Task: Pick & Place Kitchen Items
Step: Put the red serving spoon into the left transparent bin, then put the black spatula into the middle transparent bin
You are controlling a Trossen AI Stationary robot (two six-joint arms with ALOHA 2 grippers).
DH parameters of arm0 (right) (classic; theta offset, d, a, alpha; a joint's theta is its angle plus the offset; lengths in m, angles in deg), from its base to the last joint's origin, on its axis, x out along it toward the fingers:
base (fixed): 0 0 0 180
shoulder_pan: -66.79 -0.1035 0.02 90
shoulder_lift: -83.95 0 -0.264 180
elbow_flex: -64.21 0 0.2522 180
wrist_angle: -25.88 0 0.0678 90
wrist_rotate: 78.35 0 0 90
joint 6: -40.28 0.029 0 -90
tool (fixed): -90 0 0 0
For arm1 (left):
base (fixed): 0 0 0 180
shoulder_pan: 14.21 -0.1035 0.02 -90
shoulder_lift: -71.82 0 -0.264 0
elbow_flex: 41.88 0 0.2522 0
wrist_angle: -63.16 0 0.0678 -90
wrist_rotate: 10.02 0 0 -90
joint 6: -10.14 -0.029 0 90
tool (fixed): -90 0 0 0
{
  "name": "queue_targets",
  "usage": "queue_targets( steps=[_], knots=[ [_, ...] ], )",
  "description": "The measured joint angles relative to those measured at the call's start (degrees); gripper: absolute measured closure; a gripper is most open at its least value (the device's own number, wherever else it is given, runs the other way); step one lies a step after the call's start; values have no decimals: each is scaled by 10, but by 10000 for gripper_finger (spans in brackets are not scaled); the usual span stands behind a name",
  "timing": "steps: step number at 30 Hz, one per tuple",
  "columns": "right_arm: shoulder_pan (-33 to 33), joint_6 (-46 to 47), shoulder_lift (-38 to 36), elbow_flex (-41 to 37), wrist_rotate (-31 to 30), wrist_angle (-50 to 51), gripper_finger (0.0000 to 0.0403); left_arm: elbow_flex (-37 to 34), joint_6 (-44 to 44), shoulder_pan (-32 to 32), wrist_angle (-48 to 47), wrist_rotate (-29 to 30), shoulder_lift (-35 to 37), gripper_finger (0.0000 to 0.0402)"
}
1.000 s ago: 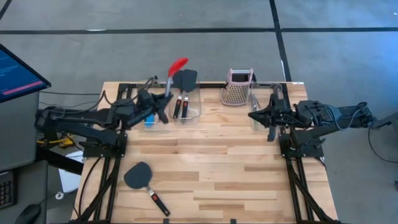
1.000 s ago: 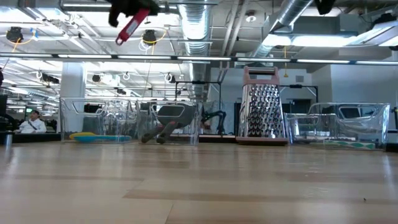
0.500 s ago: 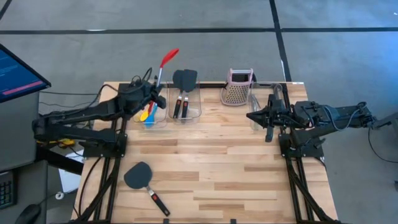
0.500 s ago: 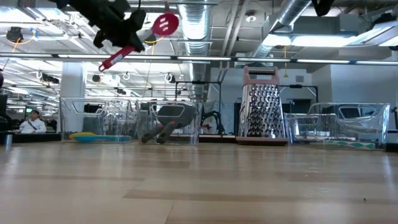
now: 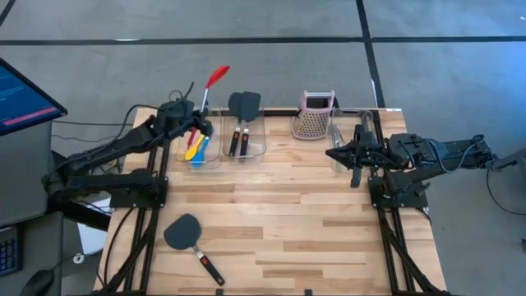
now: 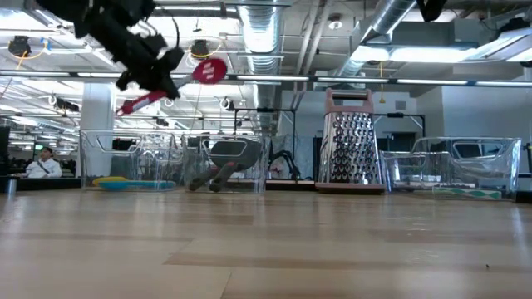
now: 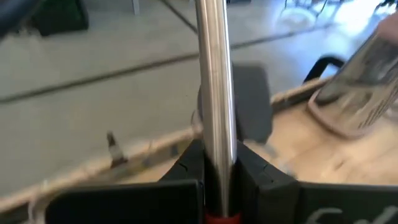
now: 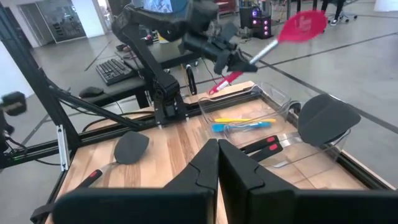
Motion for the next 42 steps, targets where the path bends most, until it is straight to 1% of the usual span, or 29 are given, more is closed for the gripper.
queue_targets(
  steps=[4, 6, 10, 15, 20, 22, 29, 32, 35, 36, 38, 42],
  knots=[
    [0, 0, 0, 0, 0, 0, 399, -56, 4, -36, 34, -51, 2, 387],
    [0, 0, 0, 0, 0, 0, 400, -89, 9, -48, 66, -61, 2, 387],
    [0, 0, 0, 0, 0, 0, 398, -152, 35, -73, 154, -64, 2, 387],
    [0, 13, 0, 0, 0, 0, 400, -221, 75, -88, 215, -63, 2, 387],
    [0, 15, 0, 0, 0, -1, 401, -257, 77, -88, 251, -63, 2, 382],
    [0, 15, 0, 0, 0, -1, 401, -259, 77, -88, 254, -63, 2, 367],
    [0, 15, 0, 0, 0, -1, 401, -259, 78, -88, 255, -44, 2, 292],
    [0, 17, 0, 0, 0, -1, 401, -259, 94, -88, 258, -42, 2, 258],
    [1, 29, 0, 0, 0, -1, 401, -260, 96, -88, 305, -43, 2, 228],
    [1, 30, 0, 0, 0, -1, 401, -260, 97, -88, 335, -52, 2, 221],
    [1, 30, 0, 0, 0, -1, 401, -260, 97, -88, 403, -90, 2, 211],
    [1, 30, 0, 0, 0, -1, 401, -260, 98, -86, 558, -203, 2, 215]
  ],
)
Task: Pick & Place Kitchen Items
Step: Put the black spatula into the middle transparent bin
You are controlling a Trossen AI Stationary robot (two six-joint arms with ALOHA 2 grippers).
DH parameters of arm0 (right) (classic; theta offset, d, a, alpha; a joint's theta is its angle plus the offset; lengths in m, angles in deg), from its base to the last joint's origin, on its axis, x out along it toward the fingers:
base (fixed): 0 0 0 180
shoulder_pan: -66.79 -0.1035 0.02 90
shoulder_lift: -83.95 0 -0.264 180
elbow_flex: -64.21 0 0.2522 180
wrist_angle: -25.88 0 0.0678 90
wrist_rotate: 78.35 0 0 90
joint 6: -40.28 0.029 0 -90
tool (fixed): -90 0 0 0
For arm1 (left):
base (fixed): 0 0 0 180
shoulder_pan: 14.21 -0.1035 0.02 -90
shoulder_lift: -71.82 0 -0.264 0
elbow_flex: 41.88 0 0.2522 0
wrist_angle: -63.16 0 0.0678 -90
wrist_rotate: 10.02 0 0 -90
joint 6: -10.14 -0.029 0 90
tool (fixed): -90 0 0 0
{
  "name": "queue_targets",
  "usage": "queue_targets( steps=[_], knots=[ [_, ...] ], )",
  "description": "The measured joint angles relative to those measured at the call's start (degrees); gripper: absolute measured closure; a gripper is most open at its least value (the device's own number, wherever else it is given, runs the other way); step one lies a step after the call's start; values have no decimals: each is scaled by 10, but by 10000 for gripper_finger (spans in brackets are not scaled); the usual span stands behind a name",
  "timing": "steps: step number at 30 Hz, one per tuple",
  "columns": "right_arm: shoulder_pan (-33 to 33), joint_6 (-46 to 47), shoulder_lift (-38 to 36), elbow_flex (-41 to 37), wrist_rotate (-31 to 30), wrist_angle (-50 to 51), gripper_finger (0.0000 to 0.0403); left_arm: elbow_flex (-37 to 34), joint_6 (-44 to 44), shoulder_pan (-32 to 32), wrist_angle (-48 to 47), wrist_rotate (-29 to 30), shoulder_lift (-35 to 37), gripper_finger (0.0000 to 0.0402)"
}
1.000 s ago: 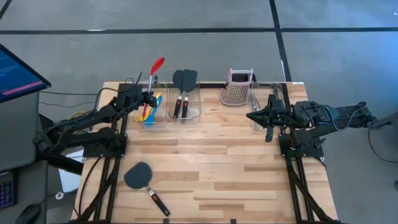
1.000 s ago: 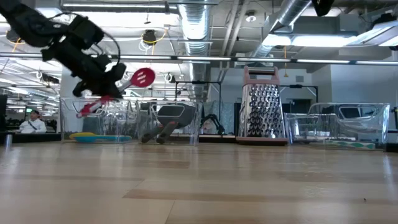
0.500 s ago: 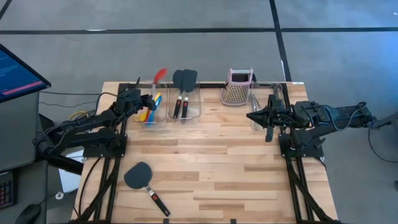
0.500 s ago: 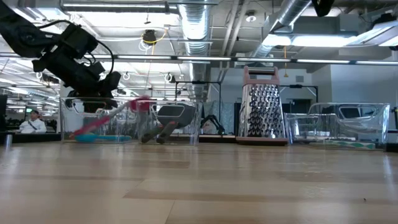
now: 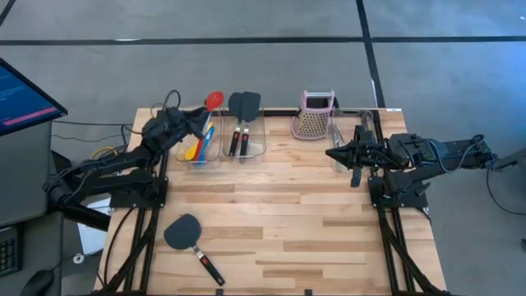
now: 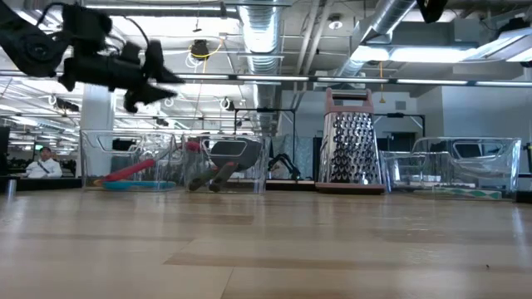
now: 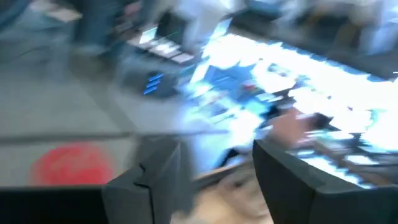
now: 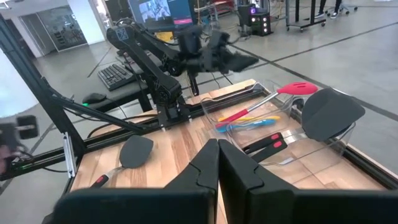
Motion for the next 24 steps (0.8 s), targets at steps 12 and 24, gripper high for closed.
queue_targets(
  steps=[12, 24],
  knots=[
    [0, 0, 0, 0, 0, 0, 401, 11, 106, 129, 183, -132, 1, 367],
    [-1, 0, 0, 0, 0, -3, 401, 137, 56, 230, 104, -125, 4, 401]
  ],
)
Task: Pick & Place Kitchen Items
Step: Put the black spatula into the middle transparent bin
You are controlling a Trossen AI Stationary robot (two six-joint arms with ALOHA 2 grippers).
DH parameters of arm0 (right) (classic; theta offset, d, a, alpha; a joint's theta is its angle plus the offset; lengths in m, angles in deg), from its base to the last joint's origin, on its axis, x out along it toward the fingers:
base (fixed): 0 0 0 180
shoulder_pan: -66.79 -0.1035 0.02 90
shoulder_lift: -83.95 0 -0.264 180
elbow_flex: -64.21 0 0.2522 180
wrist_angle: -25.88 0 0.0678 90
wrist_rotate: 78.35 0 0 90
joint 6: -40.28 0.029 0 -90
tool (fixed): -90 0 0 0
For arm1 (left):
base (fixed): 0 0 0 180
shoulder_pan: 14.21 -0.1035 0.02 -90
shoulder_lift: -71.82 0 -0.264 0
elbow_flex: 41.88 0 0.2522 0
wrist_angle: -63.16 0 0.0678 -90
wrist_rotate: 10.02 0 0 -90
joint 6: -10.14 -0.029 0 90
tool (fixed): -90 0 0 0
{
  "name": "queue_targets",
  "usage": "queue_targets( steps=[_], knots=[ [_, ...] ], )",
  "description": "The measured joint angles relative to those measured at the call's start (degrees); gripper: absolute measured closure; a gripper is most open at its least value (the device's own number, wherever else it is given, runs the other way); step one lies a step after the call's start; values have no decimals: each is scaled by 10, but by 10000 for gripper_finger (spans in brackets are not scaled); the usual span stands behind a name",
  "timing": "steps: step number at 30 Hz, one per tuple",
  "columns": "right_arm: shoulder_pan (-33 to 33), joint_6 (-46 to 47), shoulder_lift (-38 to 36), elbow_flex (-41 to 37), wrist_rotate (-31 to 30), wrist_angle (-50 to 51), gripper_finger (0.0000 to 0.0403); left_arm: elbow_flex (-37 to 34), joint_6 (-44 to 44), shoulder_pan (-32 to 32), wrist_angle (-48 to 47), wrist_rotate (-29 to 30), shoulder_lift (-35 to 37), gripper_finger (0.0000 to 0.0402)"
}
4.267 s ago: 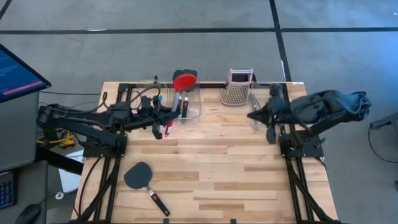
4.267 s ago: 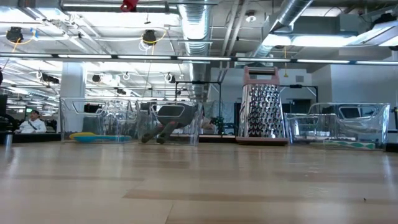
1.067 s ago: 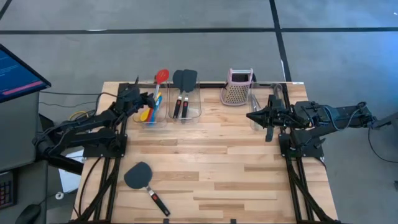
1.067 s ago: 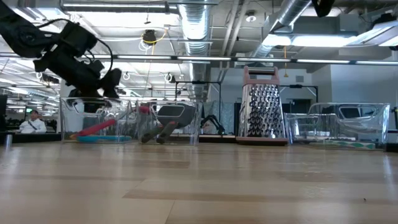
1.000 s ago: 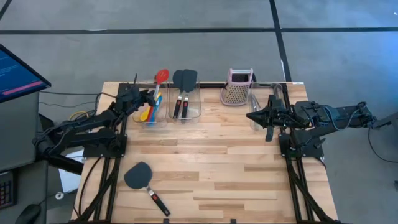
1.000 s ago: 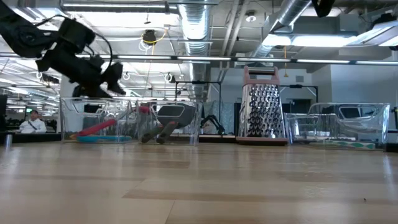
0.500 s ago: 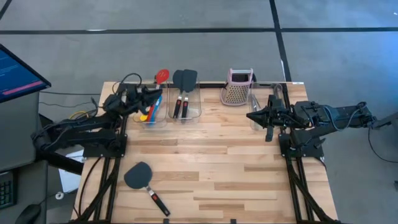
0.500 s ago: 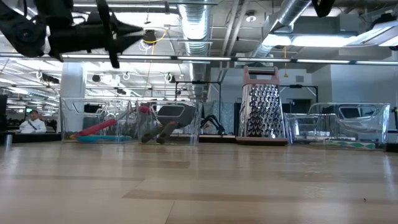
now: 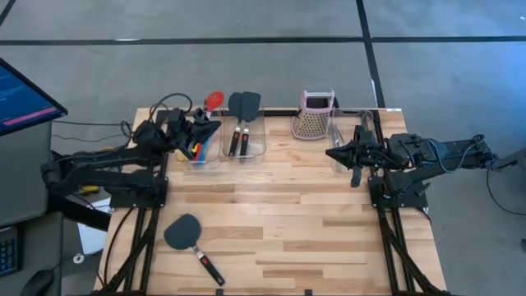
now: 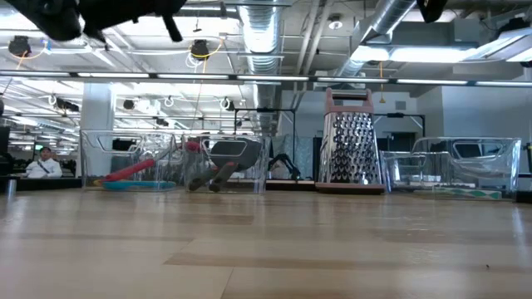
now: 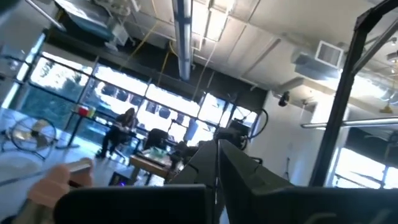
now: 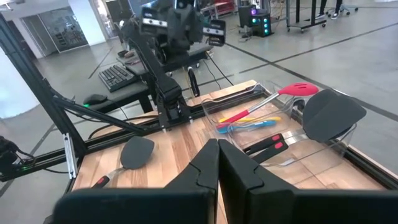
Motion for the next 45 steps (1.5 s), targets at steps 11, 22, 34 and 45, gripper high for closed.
queue_targets(
  steps=[11, 22, 34, 45],
  knots=[
    [0, 0, 0, 0, 0, 3, 401, 156, -72, 117, -326, 76, 0, 401],
    [0, 0, 0, 0, 0, 4, 401, 262, -90, 229, -550, 108, 0, 401],
    [0, 0, 3, 0, 0, 4, 401, 271, 60, 422, -658, 202, -23, 401],
    [0, 0, 52, 0, 0, 4, 401, 271, 210, 591, -776, 160, -123, 401]
  ],
)
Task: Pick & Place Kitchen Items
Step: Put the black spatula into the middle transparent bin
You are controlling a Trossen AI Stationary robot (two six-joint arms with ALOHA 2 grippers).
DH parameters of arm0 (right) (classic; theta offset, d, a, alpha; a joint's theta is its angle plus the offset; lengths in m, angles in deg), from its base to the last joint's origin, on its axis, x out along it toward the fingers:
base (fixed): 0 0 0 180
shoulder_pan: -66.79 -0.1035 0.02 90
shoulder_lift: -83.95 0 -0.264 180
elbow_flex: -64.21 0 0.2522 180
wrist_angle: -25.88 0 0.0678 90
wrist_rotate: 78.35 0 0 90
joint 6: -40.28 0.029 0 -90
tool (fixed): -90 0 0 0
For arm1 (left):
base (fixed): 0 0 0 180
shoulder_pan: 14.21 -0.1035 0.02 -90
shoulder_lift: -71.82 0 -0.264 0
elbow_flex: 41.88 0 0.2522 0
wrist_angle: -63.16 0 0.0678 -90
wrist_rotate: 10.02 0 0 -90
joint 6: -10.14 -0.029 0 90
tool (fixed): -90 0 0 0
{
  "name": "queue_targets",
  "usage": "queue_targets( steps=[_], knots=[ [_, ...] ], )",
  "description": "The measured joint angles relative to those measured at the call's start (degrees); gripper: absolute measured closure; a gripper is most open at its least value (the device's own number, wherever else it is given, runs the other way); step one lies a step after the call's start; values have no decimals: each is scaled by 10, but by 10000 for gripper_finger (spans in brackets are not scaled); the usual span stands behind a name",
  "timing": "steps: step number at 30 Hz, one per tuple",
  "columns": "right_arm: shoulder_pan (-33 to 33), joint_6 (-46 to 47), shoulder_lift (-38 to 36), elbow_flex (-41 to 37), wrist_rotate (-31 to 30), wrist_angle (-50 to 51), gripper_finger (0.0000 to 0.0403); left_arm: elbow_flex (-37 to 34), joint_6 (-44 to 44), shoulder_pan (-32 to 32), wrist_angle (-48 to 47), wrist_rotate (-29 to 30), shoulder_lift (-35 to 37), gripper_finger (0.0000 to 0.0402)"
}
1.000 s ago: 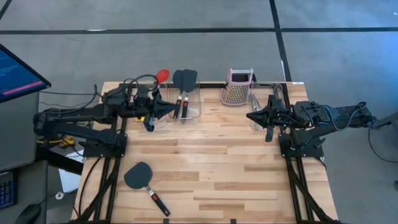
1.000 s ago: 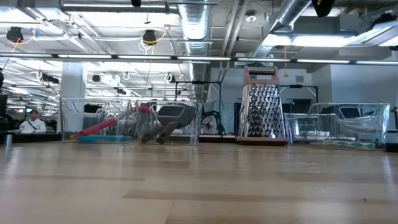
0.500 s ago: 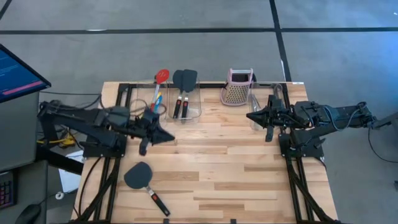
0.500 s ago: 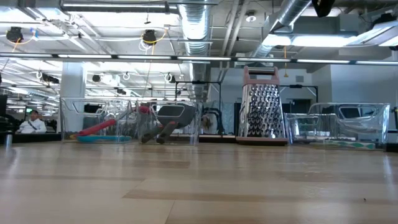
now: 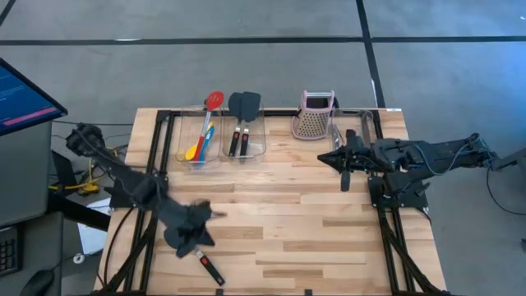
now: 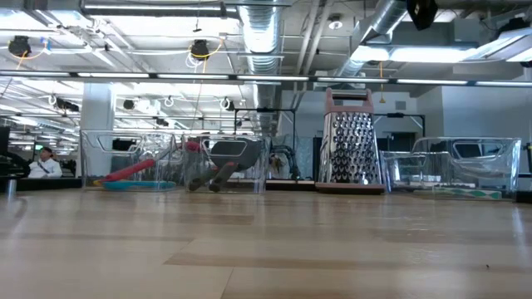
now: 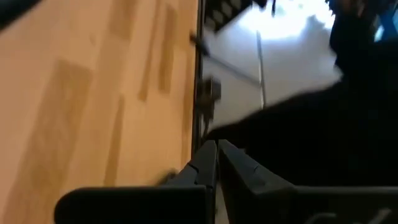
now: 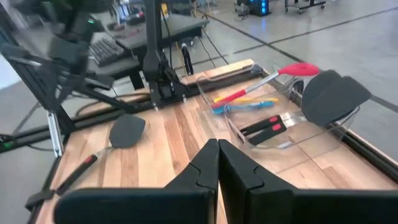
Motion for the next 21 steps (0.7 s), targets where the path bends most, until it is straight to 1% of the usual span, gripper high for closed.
queue_targets(
  steps=[5, 11, 13, 18, 21],
  knots=[
    [0, 0, 25, 0, 1, 0, 401, 0, 12, 47, 0, 0, -51, 402],
    [0, 0, 41, 0, 2, 0, 401, 0, 17, 68, -1, -10, -103, 401],
    [0, 0, 41, 0, 2, 0, 401, 0, 17, 73, -1, -29, -120, 401],
    [0, 11, 40, 0, 2, 0, 401, 0, 17, 96, -16, -103, -162, 401],
    [0, 15, 37, 0, 2, -1, 401, 0, 17, 112, -34, -119, -180, 401]
  ],
)
